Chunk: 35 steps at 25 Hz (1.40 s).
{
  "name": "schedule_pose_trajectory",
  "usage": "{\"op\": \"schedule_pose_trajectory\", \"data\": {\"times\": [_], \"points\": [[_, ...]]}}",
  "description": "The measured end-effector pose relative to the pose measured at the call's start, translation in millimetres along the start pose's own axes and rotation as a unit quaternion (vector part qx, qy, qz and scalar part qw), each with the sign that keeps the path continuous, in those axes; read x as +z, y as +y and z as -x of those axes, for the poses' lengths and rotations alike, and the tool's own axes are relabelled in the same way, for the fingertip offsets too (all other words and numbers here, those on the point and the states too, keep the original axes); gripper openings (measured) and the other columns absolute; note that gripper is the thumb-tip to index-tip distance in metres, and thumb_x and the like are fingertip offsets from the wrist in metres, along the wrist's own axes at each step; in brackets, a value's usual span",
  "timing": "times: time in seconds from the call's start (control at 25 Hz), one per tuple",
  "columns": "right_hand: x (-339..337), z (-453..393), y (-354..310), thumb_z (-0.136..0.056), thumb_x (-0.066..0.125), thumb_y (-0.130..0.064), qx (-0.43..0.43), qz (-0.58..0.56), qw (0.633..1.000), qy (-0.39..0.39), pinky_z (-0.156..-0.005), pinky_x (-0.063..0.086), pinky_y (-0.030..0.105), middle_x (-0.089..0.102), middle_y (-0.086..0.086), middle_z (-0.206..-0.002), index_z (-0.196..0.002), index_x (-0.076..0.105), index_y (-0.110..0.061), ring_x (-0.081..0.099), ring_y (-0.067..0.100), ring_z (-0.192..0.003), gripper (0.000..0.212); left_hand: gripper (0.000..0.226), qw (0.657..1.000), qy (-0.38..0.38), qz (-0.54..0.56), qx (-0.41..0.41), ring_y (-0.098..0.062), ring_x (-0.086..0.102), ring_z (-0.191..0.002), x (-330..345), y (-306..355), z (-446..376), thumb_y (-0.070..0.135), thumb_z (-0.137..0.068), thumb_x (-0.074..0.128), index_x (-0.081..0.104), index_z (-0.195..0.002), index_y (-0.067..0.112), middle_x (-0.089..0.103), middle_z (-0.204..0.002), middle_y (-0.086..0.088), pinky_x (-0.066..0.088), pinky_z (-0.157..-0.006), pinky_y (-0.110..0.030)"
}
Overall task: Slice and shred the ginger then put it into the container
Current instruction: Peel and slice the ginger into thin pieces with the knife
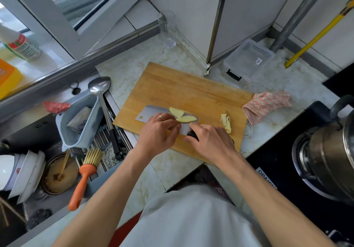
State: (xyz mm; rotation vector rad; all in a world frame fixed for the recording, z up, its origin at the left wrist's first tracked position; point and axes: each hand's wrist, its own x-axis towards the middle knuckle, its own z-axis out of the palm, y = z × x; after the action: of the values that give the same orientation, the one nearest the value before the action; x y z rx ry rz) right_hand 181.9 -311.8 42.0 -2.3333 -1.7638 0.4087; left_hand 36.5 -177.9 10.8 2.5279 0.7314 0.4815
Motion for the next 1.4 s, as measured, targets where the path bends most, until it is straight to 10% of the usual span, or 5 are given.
{"op": "schedule_pose_trajectory", "data": {"times": [0.48,0.64,1.12,1.28,1.4], "points": [[8.9,6.5,10.0,-0.098,0.05,-0.057,-0.025,-0.02,0.999,-0.012,-0.061,0.032,0.032,0.069,0.006,-0.096,-0.12,0.06,-0.015,0.067,0.03,-0.086,0.049,0.047,0.982,-0.188,-0.009,-0.017,-0.027,0.059,-0.12,-6.2,3.6,-41.7,0.003,-0.087,0.059,0.064,-0.132,0.018,0.056,-0.141,-0.008,0.052,-0.092,-0.039],[6.0,7.4,14.7,-0.098,0.047,-0.059,-0.049,-0.015,0.999,-0.015,-0.062,0.032,0.034,0.068,0.006,-0.098,-0.123,0.059,-0.016,0.066,0.032,-0.088,0.052,0.034,0.961,-0.274,-0.005,-0.017,-0.028,0.064,-0.106,-3.7,6.2,-72.1,0.002,-0.089,0.061,0.072,-0.118,0.015,0.069,-0.117,-0.01,0.049,-0.087,-0.029],[5.9,13.3,28.7,-0.099,0.051,-0.055,0.026,-0.107,0.993,-0.041,-0.066,0.042,0.035,0.072,0.008,-0.105,-0.123,0.061,-0.02,0.067,0.033,-0.095,0.044,0.021,0.987,0.04,0.016,-0.154,-0.018,0.069,-0.089,-16.6,16.3,-77.5,0.007,-0.092,0.062,0.076,-0.107,0.012,0.073,-0.104,-0.003,0.054,-0.079,-0.023],[12.6,13.5,13.3,-0.098,0.054,-0.053,0.12,-0.244,0.961,-0.05,-0.062,0.048,0.036,0.07,0.002,-0.084,-0.112,0.068,-0.021,0.065,0.024,-0.074,0.037,0.019,0.947,0.189,0.097,-0.24,-0.005,0.064,-0.08,-38.0,16.7,-28.9,0.01,-0.092,0.06,0.076,-0.102,0.015,0.069,-0.092,0.007,0.047,-0.071,-0.01],[16.2,8.2,-1.6,-0.098,0.056,-0.05,0.15,-0.325,0.933,-0.03,-0.051,0.042,0.028,0.065,-0.006,-0.069,-0.101,0.071,-0.02,0.055,0.01,-0.055,0.034,0.019,0.915,0.142,0.139,-0.352,-0.004,0.065,-0.084,-32.5,0.4,11.0,0.016,-0.095,0.059,0.074,-0.106,0.017,0.071,-0.096,0.004,0.05,-0.069,-0.014]]}}
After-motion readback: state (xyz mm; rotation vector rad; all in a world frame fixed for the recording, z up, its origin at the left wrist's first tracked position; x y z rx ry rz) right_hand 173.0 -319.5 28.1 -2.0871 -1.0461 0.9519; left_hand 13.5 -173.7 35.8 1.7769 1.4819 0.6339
